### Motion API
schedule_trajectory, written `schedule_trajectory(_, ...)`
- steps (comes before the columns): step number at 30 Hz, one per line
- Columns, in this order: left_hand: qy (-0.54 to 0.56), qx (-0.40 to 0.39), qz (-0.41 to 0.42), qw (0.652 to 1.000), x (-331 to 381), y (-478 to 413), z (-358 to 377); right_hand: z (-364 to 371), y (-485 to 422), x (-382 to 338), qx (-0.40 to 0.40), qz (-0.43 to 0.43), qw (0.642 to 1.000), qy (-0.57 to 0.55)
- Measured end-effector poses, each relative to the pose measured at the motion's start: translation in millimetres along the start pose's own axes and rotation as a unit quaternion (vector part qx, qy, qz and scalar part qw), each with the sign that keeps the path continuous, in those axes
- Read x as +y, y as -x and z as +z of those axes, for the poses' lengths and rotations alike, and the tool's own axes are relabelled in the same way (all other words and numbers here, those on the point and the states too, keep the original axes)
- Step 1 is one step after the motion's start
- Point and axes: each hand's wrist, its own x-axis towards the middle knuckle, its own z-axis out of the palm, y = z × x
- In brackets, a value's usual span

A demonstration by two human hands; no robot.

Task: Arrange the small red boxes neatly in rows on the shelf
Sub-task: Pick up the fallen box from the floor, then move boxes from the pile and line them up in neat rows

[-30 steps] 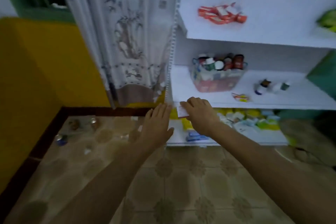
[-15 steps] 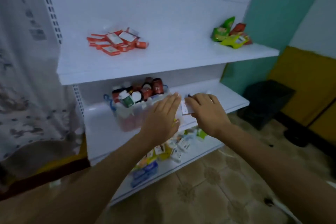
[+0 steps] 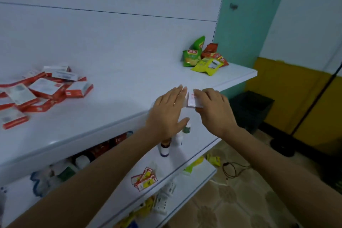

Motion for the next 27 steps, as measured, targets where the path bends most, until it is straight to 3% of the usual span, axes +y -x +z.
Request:
schedule_trajectory(4, -0.022, 0.035, 0.013, 0.999, -23, -39, 14, 35, -60, 34, 0.013, 0.015, 0.999, -0.034)
schedule_trajectory(10, -0.069, 0.032, -0.062, 0.995, -70, -126, 40, 98, -171, 79, 0.025, -0.047, 0.995, -0.08)
schedule_trajectory(18, -0.092, 0.002, -0.195, 0.976, -124, -214, 90, 179, -270, 124, -0.047, -0.157, 0.978, -0.126)
schedule_trajectory(24, -0.079, 0.0, -0.293, 0.953, -159, -225, 108, 227, -332, 126, -0.102, -0.171, 0.964, -0.178)
schedule_trajectory(27, -0.064, 0.002, -0.305, 0.95, -172, -217, 110, 255, -340, 122, -0.13, -0.168, 0.941, -0.264)
